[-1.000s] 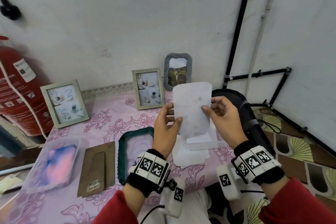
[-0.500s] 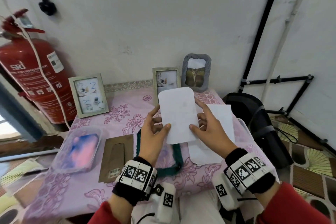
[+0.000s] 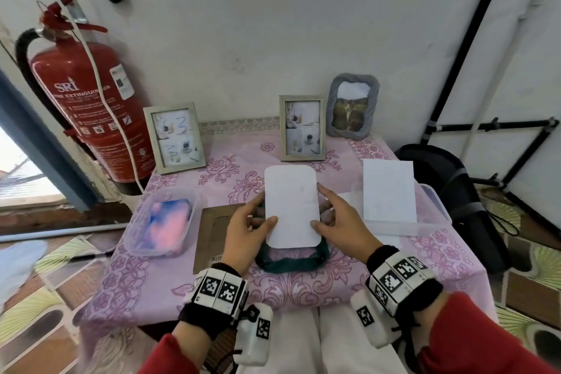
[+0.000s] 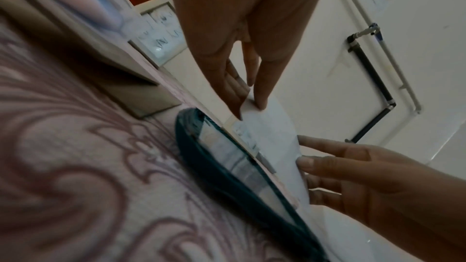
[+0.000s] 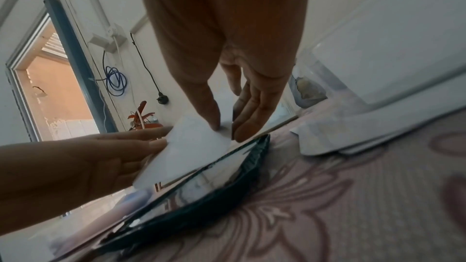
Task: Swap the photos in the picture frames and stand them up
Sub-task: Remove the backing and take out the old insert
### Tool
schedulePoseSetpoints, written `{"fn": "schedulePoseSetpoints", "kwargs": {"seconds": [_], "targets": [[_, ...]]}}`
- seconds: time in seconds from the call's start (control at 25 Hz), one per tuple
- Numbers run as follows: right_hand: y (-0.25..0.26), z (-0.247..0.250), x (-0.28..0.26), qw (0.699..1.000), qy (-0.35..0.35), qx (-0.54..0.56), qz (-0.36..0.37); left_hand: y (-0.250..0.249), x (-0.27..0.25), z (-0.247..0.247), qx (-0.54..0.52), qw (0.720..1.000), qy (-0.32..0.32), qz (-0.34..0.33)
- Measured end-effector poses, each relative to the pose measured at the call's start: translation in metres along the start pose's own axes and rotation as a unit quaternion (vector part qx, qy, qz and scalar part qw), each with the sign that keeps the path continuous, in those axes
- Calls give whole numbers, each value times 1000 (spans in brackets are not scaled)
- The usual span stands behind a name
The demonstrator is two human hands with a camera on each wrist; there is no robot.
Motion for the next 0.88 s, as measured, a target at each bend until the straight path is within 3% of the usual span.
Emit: {"fn": "schedulePoseSetpoints", "kwargs": {"seconds": [0.4,0.52,0.88], "targets": [[-21,-10,5,996,25,-82,-33,32,2,3,191,981,5,22],[-32,-13,5,993,34,-96,-65,39,1,1,216,976,22,34],[-44,-18,-7,998,20,-27,-60,40,-3,-2,232,971,28,45]]}}
Point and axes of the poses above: each hand's wrist, its own x-axis towards the middle knuckle, its own z-axis out of the back of the hand, y = z × x, the point moved 6 cm from there along x, towards the middle knuckle, and after that the axes turned 11 degrees about x, right-handed, at the moved point
